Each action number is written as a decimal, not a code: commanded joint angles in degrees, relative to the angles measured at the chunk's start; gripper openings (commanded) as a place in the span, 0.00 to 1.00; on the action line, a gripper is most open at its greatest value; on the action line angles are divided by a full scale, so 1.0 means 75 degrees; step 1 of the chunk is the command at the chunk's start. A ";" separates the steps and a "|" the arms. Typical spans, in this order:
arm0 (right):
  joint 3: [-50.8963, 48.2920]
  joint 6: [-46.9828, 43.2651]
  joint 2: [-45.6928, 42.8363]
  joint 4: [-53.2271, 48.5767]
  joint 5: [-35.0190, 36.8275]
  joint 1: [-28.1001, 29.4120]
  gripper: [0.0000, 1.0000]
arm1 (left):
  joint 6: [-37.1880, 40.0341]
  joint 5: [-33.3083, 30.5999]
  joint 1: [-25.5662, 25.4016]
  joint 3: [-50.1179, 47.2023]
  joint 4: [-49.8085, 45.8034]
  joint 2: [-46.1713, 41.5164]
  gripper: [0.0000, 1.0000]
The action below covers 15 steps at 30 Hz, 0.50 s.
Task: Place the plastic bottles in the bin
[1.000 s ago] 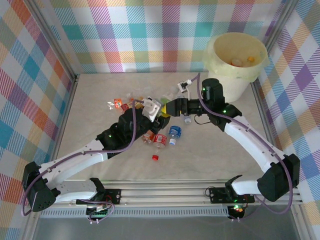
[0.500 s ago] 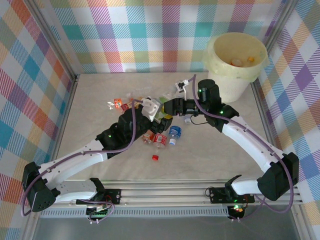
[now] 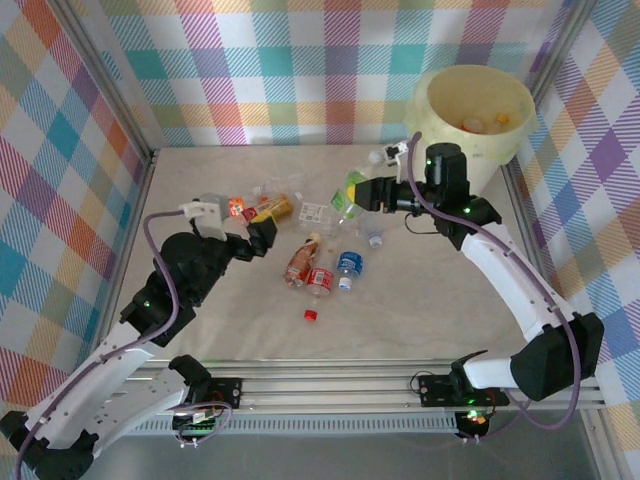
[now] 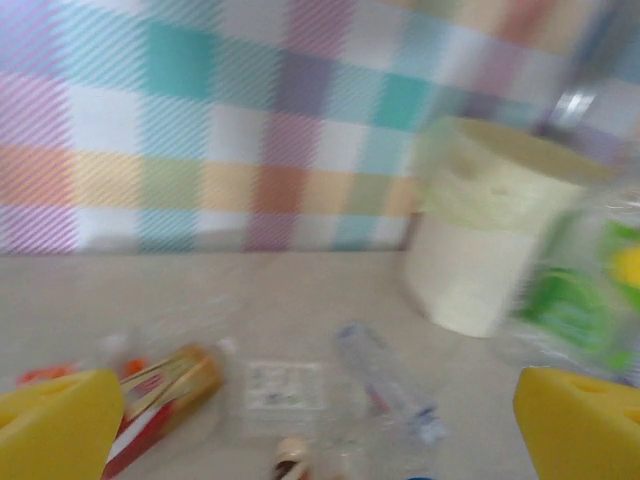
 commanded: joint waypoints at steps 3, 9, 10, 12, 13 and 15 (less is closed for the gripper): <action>0.0092 -0.0758 -0.0326 -0.0050 -0.0963 -0.0615 0.45 | -0.2120 -0.2046 0.0917 0.0588 -0.2909 0.0946 1.00; 0.0117 -0.1873 -0.0422 -0.0188 -0.2174 -0.1139 0.45 | -0.3263 -0.1057 0.1991 0.0103 -0.2893 0.1759 1.00; 0.0192 -0.2084 -0.0402 -0.0280 -0.2353 -0.1231 0.45 | -0.3422 -0.0867 0.2114 -0.0006 -0.2751 0.1840 1.00; 0.0435 -0.2467 -0.0350 -0.0560 -0.2684 -0.1367 0.44 | -0.3637 -0.0588 0.2276 -0.0177 -0.2585 0.1971 1.00; 0.0572 -0.2691 -0.0307 -0.0742 -0.2852 -0.1412 0.44 | -0.3726 -0.0528 0.2315 -0.0235 -0.2542 0.2043 1.00; 0.0822 -0.3075 -0.0264 -0.1044 -0.3022 -0.1459 0.44 | -0.3821 -0.0463 0.2350 -0.0322 -0.2515 0.2137 1.00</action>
